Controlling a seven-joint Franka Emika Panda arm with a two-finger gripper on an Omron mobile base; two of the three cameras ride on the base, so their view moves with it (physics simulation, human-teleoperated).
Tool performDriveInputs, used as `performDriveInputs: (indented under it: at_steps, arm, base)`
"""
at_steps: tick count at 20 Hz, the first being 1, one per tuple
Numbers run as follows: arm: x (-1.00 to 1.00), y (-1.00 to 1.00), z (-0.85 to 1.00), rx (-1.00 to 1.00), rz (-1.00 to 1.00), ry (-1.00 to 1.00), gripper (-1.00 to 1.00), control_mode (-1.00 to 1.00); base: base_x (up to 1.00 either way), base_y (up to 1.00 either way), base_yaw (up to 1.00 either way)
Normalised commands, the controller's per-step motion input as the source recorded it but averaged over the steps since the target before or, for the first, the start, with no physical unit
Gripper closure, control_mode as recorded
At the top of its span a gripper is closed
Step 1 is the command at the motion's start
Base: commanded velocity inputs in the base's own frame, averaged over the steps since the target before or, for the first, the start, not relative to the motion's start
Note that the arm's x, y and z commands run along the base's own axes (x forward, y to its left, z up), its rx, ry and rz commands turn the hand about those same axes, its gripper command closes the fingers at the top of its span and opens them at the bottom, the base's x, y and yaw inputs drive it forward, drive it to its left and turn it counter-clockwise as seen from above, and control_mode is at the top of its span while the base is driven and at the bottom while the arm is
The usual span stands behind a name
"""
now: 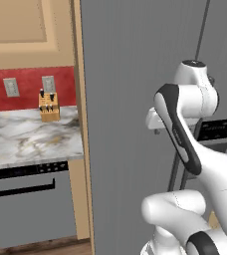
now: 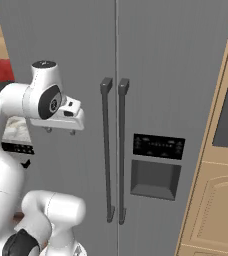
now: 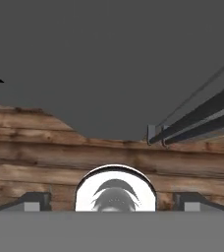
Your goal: Open the freezer door, pick up the ice cube tray from the freezer, and place it on the dining counter.
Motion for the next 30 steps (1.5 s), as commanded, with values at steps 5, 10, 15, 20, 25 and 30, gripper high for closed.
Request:
performDriveInputs:
  at_steps: [5,10,15,20,25,30]
  arm:
    - [-0.70,-0.15,0.00,0.00,-0.03,0.00,-1.00,-1.00]
    - [-0.54,-0.16,0.00,0.00,-0.03,0.00,-1.00,-1.00]
    - [-0.40,-0.15,0.00,0.00,-0.04,0.00,-1.00,-1.00]
    - [-0.31,-0.07,0.00,0.00,-0.05,0.00,-1.00,-1.00]
    - [-0.17,-0.01,0.00,0.00,-0.02,0.00,-1.00,-1.00]
    - [0.00,0.00,0.00,0.00,0.00,0.00,-1.00,-1.00]
  base:
    - [0.00,0.00,0.00]
    - [0.00,0.00,0.00]
    - [0.00,0.00,0.00]
    - [0.00,0.00,0.00]
    - [0.00,0.00,0.00]
    - [0.00,0.00,0.00]
